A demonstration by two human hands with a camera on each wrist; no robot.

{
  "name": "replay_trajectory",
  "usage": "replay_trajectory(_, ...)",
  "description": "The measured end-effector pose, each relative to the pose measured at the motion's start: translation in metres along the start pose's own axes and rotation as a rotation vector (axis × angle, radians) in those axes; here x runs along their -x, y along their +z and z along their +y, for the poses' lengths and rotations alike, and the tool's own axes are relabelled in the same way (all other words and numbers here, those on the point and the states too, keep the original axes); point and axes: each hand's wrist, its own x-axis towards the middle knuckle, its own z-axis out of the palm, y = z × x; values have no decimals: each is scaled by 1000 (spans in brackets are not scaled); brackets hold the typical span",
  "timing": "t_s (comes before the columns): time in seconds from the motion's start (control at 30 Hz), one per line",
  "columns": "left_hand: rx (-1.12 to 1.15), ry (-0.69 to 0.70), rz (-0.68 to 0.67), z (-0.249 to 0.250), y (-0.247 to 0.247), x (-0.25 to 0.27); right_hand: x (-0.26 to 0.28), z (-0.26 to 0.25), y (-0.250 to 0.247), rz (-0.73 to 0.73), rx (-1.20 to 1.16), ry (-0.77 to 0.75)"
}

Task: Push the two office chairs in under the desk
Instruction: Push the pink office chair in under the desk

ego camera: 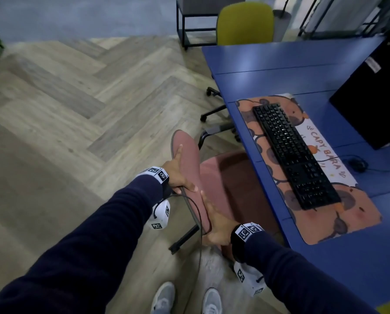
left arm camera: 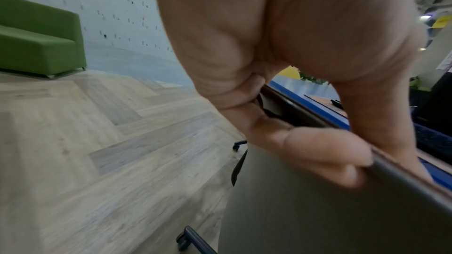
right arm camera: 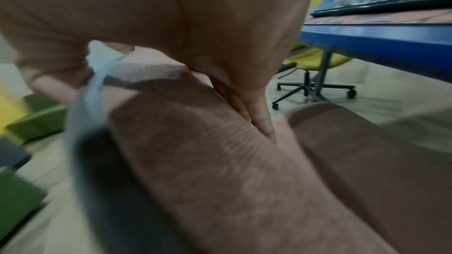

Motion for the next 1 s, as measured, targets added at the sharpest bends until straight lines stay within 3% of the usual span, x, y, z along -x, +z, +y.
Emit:
replay_trajectory(0.2,124,25,-193,17,-15,-33,-10,-6,-14,184,-125,191)
replay_trajectory(0.37,126,94,-289,24,-21,-55,-10,-9,-43,156,-108,261)
replay_trajectory(0.73,16,170,-320,50,-20,-91,-16,10,-62,213,-175,326)
replay_trajectory(1.0,22,157,-317,75,-11,-114,-25,24,-71,355,-121,368)
